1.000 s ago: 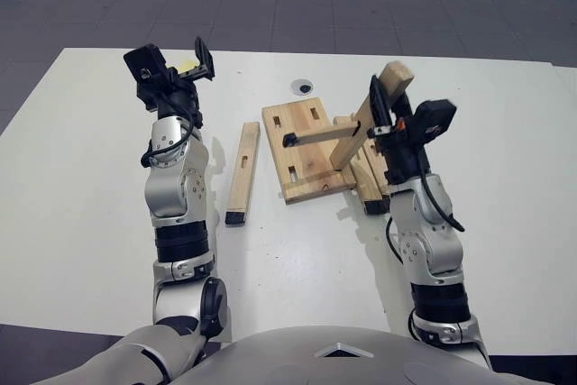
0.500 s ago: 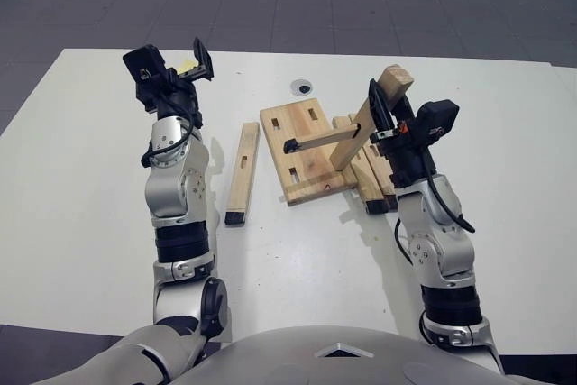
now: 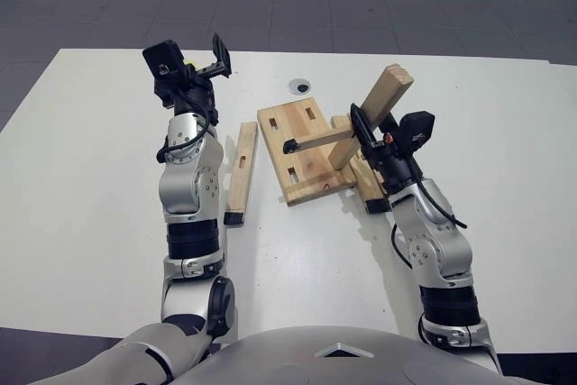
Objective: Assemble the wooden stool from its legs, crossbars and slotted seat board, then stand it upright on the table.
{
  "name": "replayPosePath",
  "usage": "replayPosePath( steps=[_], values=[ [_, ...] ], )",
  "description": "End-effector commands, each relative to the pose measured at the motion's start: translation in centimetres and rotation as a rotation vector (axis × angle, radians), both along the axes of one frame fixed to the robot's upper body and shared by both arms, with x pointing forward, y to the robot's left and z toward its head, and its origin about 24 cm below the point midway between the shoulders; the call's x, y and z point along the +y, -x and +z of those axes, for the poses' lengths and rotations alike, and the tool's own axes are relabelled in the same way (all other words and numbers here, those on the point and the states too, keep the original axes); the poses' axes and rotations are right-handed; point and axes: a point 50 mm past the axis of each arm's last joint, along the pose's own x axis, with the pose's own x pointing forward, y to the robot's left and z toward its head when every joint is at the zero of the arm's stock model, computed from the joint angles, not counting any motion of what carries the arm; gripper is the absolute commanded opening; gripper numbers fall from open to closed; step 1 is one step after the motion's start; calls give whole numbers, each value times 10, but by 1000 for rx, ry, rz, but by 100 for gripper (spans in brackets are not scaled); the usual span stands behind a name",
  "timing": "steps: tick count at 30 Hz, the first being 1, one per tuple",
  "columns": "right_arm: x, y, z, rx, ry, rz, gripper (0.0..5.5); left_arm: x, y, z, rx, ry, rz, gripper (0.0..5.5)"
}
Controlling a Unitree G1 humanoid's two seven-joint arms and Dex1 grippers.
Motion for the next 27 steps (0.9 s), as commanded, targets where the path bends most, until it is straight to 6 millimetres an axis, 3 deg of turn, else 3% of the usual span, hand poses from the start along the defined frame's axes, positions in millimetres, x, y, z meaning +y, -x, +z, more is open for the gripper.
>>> replayPosePath(
  steps=[1,4,9,12,15,18,22,27],
  values=[
    [2,-1,5,-28,-25,1,309,-6,-2,0,6,-1,-18,540],
    [-2,0,25,-122,-47,2,358,-6,-3,-2,11,-2,-17,540],
    [-19,10,110,-440,-101,54,433,3,-3,-5,14,-7,19,540],
    [-51,13,141,-527,-197,-15,474,14,-4,-2,0,-16,66,540],
    [-80,0,117,-370,-64,-158,533,28,-5,3,-18,-23,117,540],
    [-81,-4,62,-123,133,-130,539,38,-3,6,-33,-45,158,540],
    [-87,13,-9,161,268,-91,539,44,0,4,-32,-58,189,540],
    [-88,25,-50,367,333,-43,539,40,4,-2,-15,-59,190,540]
  ],
)
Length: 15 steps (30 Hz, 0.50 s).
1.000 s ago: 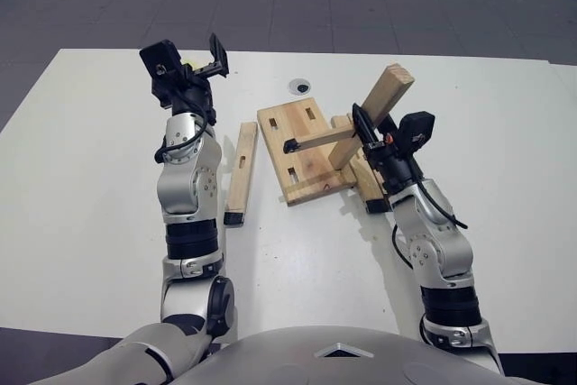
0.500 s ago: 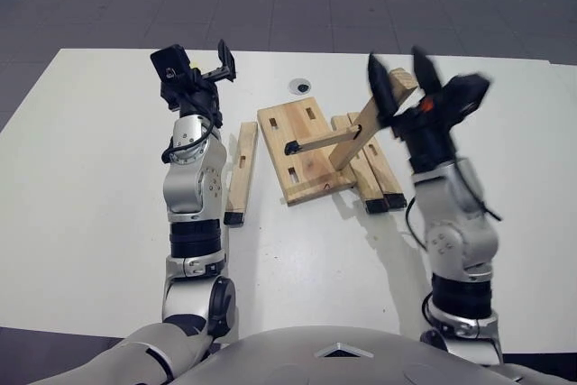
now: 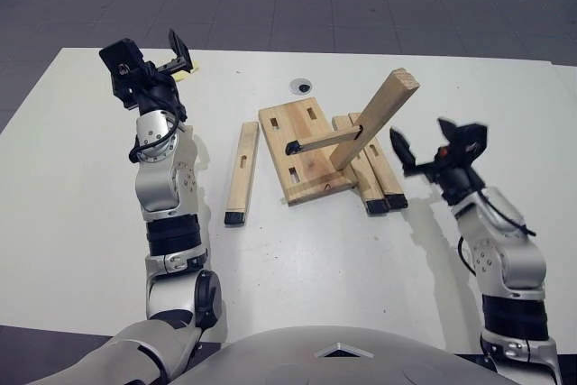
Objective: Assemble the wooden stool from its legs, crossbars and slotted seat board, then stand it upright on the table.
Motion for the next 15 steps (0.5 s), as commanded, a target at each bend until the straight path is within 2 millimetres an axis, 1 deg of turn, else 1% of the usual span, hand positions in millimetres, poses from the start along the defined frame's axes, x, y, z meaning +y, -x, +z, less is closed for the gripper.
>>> replayPosePath(
  steps=[1,3,6,8,11,15],
  values=[
    [-2,3,-22,133,55,22,539,-5,3,-4,10,-4,-1,540],
    [-4,4,-30,191,87,19,539,-8,4,-5,14,-3,-8,540],
    [-8,3,-36,230,145,9,539,-9,5,-7,21,-3,-13,540],
    [-14,2,-37,243,191,-27,539,-10,6,-8,26,-3,-13,540],
    [-22,0,-34,238,229,-62,539,-8,7,-9,32,-4,-9,540],
    [-13,0,-25,216,194,-7,539,-8,8,-10,41,-4,-4,540]
  ],
)
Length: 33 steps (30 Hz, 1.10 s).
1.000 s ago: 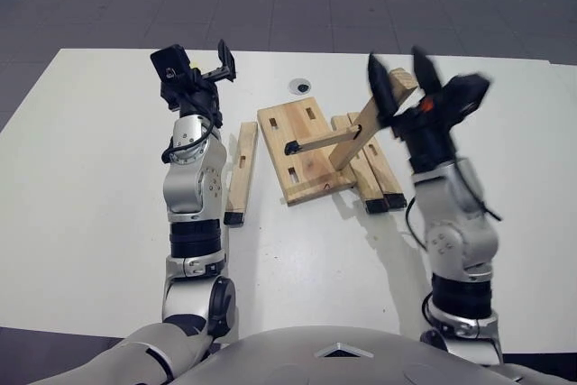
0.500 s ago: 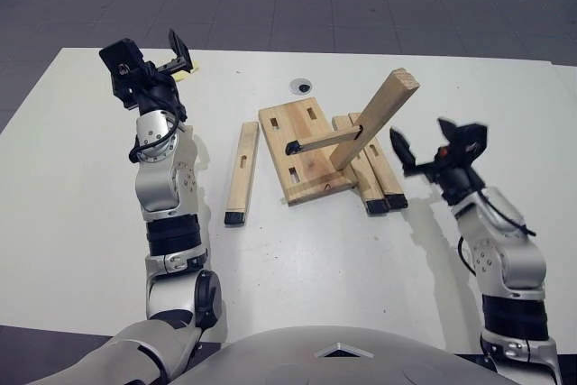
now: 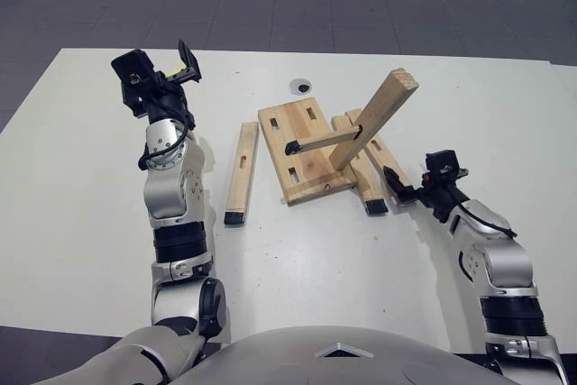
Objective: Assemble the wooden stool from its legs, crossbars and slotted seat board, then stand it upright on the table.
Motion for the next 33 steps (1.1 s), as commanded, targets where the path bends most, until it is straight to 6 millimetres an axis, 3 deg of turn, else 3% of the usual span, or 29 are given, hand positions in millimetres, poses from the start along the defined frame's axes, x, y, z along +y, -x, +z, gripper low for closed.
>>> replayPosePath(
  steps=[1,5,11,24,31,33],
  values=[
    [6,6,-1,38,-24,48,539,1,3,-3,20,-12,9,540],
    [17,10,5,28,-57,115,539,-1,4,-2,21,-17,5,540],
    [12,9,-5,103,0,76,539,-4,4,-3,26,-12,-2,540],
    [7,13,-18,266,0,57,330,-4,5,-4,38,-5,2,540],
    [11,12,-18,274,-10,83,218,-6,3,-9,71,-3,-10,540],
    [12,12,-17,261,-14,95,208,-8,1,-13,100,-6,-23,540]
  ],
)
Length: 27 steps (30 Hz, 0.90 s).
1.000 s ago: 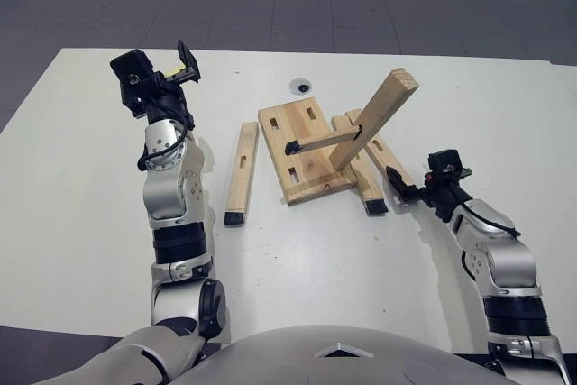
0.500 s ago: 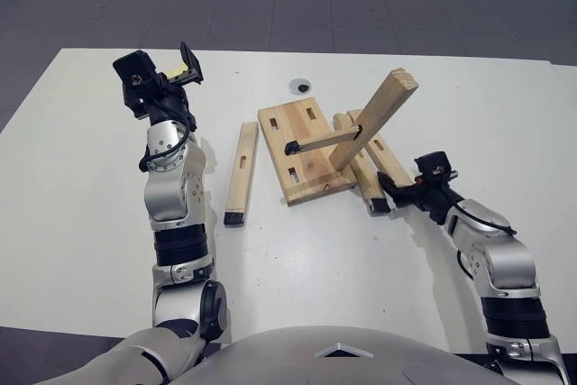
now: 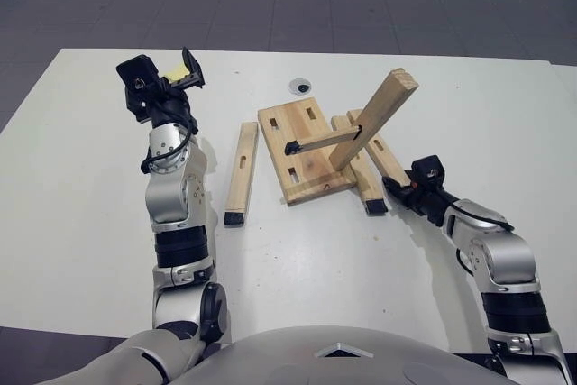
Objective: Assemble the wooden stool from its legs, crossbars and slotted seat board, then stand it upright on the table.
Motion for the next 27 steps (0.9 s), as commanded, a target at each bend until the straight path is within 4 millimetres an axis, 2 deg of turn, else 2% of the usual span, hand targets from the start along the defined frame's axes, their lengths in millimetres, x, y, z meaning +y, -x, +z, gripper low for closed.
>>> replayPosePath(
  steps=[1,5,8,12,14,16,17,19,21,24,27],
  values=[
    [-2,7,-12,64,11,0,208,-4,-3,-9,72,-6,-25,540],
    [-4,1,-2,-10,-54,-19,208,-6,-5,-15,118,-8,-43,540],
    [-10,-9,18,-142,-110,-62,208,-5,-6,-16,130,-8,-56,540],
    [-36,-22,79,-474,-106,-78,208,8,-11,-10,119,9,-55,540],
    [-42,-28,111,-617,-114,-67,208,17,-13,-1,80,28,-78,540],
    [-37,-30,143,-766,-112,-37,208,19,-17,14,17,134,-175,540],
    [-34,-29,158,-839,-112,-23,208,14,-19,25,-29,260,-291,540],
    [-26,-26,185,-966,-117,15,208,-8,-14,63,-197,547,-620,540],
    [-13,-19,212,-1087,-111,99,208,-24,1,105,-353,661,-888,540],
    [6,-13,230,-1162,-97,203,208,-43,8,129,-379,701,-1064,540],
    [30,-13,230,-1161,-105,326,208,-72,20,145,-351,717,-1237,540]
  ],
)
